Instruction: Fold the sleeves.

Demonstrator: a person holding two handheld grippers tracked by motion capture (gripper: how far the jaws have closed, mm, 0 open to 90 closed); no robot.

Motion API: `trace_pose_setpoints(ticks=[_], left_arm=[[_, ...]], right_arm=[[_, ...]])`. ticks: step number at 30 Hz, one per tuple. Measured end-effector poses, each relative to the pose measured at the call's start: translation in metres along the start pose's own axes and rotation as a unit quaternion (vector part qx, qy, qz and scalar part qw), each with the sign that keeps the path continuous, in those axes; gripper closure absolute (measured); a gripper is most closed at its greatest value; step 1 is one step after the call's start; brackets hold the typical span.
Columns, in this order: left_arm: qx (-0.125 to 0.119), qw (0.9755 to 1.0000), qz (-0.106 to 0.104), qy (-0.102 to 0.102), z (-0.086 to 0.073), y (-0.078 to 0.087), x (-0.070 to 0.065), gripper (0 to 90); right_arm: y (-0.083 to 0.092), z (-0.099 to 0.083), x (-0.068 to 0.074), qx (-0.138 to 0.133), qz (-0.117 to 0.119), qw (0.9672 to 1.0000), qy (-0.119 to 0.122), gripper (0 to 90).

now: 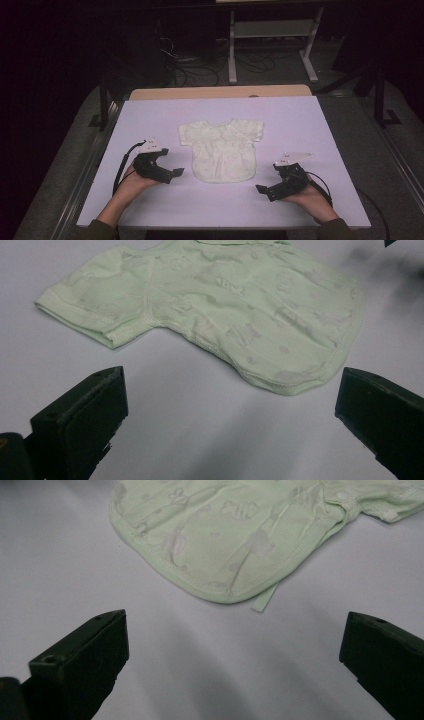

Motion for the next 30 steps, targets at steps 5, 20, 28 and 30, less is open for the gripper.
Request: trace_pose_setpoints(ticks=[5,20,28,30], left_arm=[[0.001,1.0000,0.003,-0.003,0.001,-0.003,0.001,0.3],[0.000,1.0000,0.007,0.001,0.006,-0.010,0.006,0.3],[-0.002,0.9999,0.012,0.006,0.008,-0.012,0.010,0.3],[-0.002,0.9999,0.014,0.006,0.009,-0.013,0.010,0.3]], right_arm=[[0.000,0.000,0.000,0.001,0.000,1.0000,-0.001,0.0],[0.000,0.000,0.000,0.001,-0.001,1.0000,-0.001,0.0],[-0.001,0.000,0.000,0.001,-0.001,1.0000,-0.001,0.0],[-0.001,-0.001,0.000,0.001,-0.001,1.0000,-0.002,0.0]])
Point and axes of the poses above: each handheld gripper's, and its own axes: y roughly backward along the jaws, z roughly out of its top, x roughly to its left, the point moved 7 cm from there along -y, roughly forward along the jaws, and after that the axes turned 1 degree about -y, right-handed, at the moved point
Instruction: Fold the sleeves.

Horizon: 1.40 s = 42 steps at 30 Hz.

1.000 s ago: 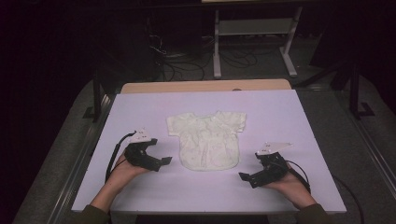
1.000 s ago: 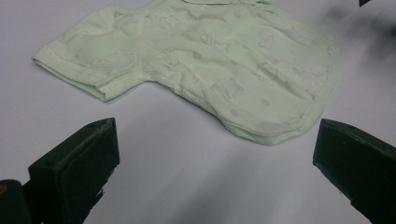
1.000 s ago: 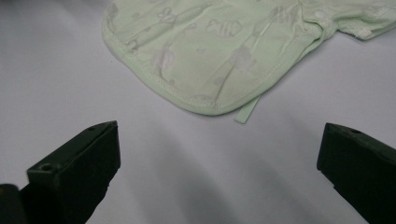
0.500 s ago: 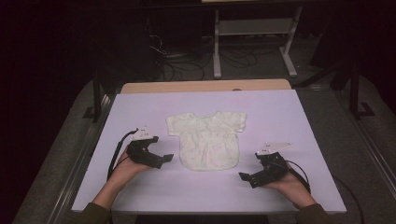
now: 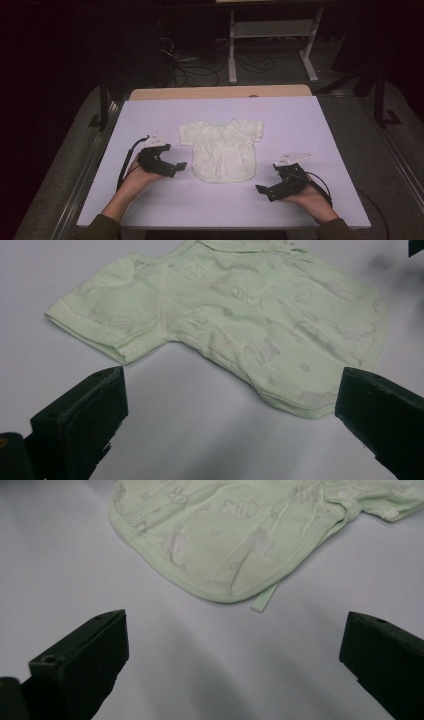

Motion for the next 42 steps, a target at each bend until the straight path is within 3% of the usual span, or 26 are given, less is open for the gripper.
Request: trace_pose_setpoints(ticks=[42], left_arm=[[-0.006,0.9999,0.015,0.003,0.018,-0.016,0.016,0.5]], right_arm=[[-0.001,-0.001,0.000,-0.001,0.000,1.0000,0.001,0.0]])
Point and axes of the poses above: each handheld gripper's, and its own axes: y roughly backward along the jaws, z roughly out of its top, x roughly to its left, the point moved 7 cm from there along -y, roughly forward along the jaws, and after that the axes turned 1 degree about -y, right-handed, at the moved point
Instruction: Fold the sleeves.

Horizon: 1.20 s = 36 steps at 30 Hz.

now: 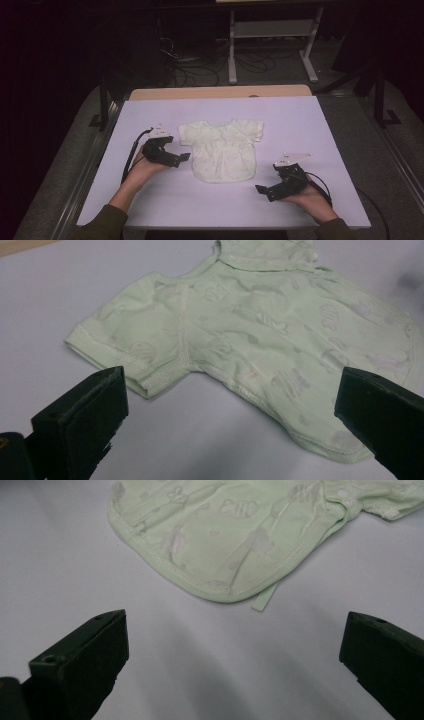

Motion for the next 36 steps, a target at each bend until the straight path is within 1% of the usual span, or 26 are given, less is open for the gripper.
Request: trace_pose_setpoints(ticks=[5,8,11,17,27,29,36], left_arm=[[-0.003,1.0000,0.000,-0.002,0.003,-0.001,0.000,0.5],[-0.005,1.0000,-0.001,0.002,0.003,-0.002,0.000,0.5],[-0.001,1.0000,0.001,0.001,0.002,-0.002,0.002,0.5],[-0.004,1.0000,0.001,0.004,0.005,-0.004,0.005,0.5],[-0.010,0.9999,-0.001,0.007,0.014,-0.009,0.006,0.5],[-0.009,1.0000,0.000,0.003,0.015,-0.010,0.006,0.5],[-0.007,1.0000,0.000,0.000,0.018,-0.015,0.007,0.5]], right_arm=[[0.000,0.000,0.000,0.000,0.000,1.0000,-0.002,0.0],[0.000,0.000,0.000,0.001,0.001,1.0000,0.000,0.0],[-0.001,0.000,0.000,0.001,0.000,1.0000,-0.001,0.0],[-0.001,0.000,0.001,0.001,0.003,1.0000,-0.001,0.0],[-0.001,0.000,0.000,0.000,0.003,1.0000,-0.002,0.0],[-0.001,0.000,0.000,-0.001,0.003,1.0000,-0.003,0.0],[-0.001,0.000,0.000,-0.001,0.005,1.0000,-0.002,0.0]])
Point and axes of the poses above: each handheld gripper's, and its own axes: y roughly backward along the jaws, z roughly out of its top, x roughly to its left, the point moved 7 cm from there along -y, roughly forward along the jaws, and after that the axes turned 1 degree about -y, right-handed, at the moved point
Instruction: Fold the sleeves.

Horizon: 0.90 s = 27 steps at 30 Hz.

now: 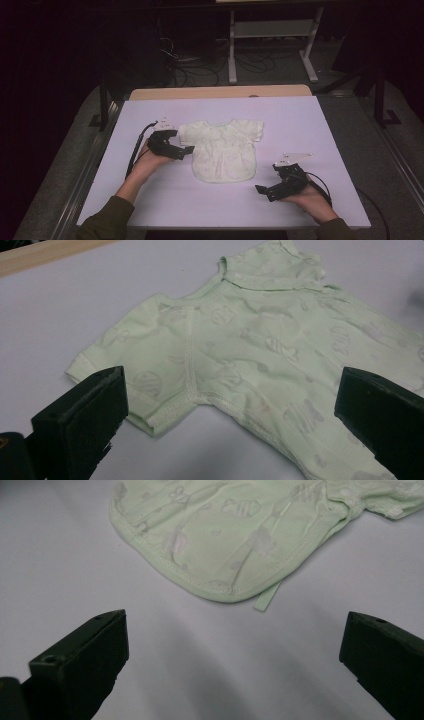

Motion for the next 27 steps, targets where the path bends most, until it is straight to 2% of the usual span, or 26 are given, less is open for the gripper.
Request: trace_pose_setpoints(ticks=[12,27], left_arm=[[-0.003,1.0000,0.000,-0.003,0.010,-0.009,0.003,0.5],[-0.007,1.0000,0.006,0.002,0.022,-0.018,0.015,0.5]], right_arm=[[0.000,0.000,0.001,0.000,0.001,1.0000,0.000,0.0],[0.000,0.000,0.000,-0.001,0.001,1.0000,-0.001,0.0]])
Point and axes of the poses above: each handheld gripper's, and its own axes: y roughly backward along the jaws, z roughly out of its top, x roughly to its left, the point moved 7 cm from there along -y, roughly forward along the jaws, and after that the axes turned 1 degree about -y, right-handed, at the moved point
